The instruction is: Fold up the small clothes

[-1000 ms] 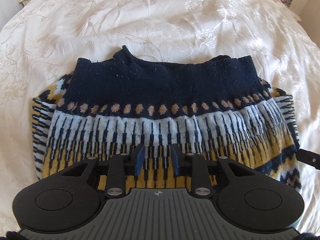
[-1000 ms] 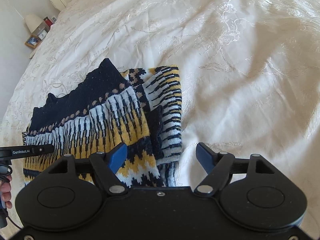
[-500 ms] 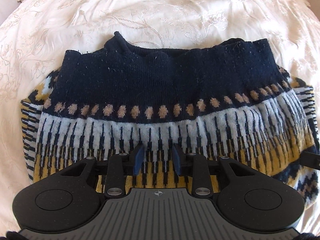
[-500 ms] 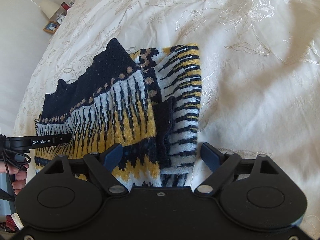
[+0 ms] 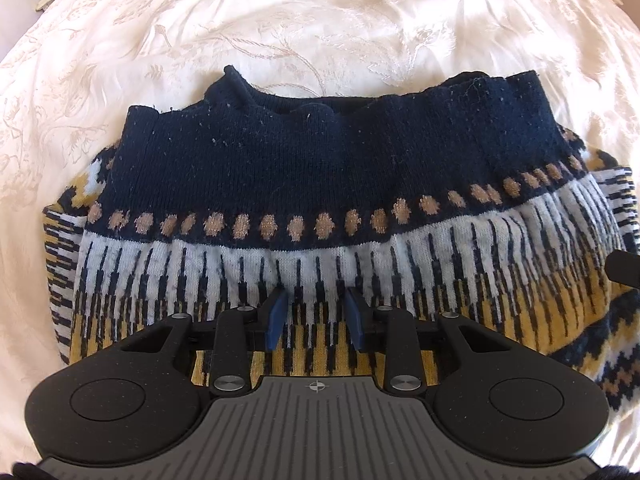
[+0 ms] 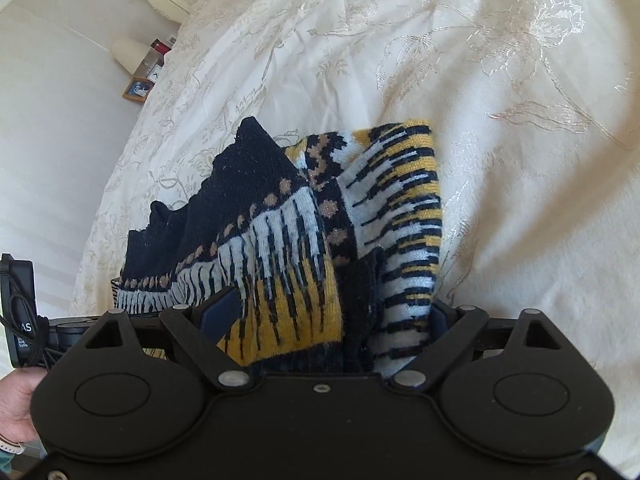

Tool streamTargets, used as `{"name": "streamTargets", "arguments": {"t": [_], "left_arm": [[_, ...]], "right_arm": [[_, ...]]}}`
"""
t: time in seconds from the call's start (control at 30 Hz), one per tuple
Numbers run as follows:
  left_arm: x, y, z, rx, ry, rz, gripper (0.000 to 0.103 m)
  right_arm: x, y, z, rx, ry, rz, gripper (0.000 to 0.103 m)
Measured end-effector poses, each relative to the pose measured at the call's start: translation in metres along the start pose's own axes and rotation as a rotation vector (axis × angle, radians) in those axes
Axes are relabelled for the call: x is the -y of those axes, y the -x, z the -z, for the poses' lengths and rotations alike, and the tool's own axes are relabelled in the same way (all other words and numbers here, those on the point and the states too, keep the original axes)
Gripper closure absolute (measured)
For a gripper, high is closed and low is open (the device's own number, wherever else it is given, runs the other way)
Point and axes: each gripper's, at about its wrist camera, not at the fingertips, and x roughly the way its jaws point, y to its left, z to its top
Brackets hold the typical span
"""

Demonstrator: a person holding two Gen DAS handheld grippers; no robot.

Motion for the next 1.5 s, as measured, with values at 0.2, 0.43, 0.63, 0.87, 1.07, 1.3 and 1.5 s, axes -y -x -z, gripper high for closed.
{"name": "streamTargets", "arguments": {"t": [0.2,0.43,0.63,0.87,1.07,1.3,1.5], "left_arm": [[0.002,0.004,-0.009,-0.01,0.028,0.002,0.072],[-0.002,0.01,-0.041,0.008,0.113,0.029,0.073],[0.005,-0.008,-0.067,-0.002,0.122,-0.001,0.072],[0.009,-0.015,-0.068,0.007,0.109,-0.019,0.071],[-0.002,0.022,-0.049,0.077,0.141,0.014,0.072],[-0.006,0.075,-0.005,0.11,0.096,0.002,0.071],[-0.027,0.092,0.041,0.049,0.095,-0.019,0.071]], "right_arm": [[0.003,0.001,0.002,0.017,-0.003,-0.029,0.009],[0.008,0.013,0.011,0.004,-0.011,-0.067,0.009],[0.009,0.021,0.018,-0.003,-0.03,-0.089,0.011],[0.008,0.022,0.022,-0.013,-0.028,-0.063,0.036],[0.003,0.024,0.023,-0.008,-0.009,0.009,0.06],[-0.014,0.023,0.022,-0.002,0.025,0.09,0.065],[-0.038,0.031,0.018,0.0,0.058,0.154,0.067]]}}
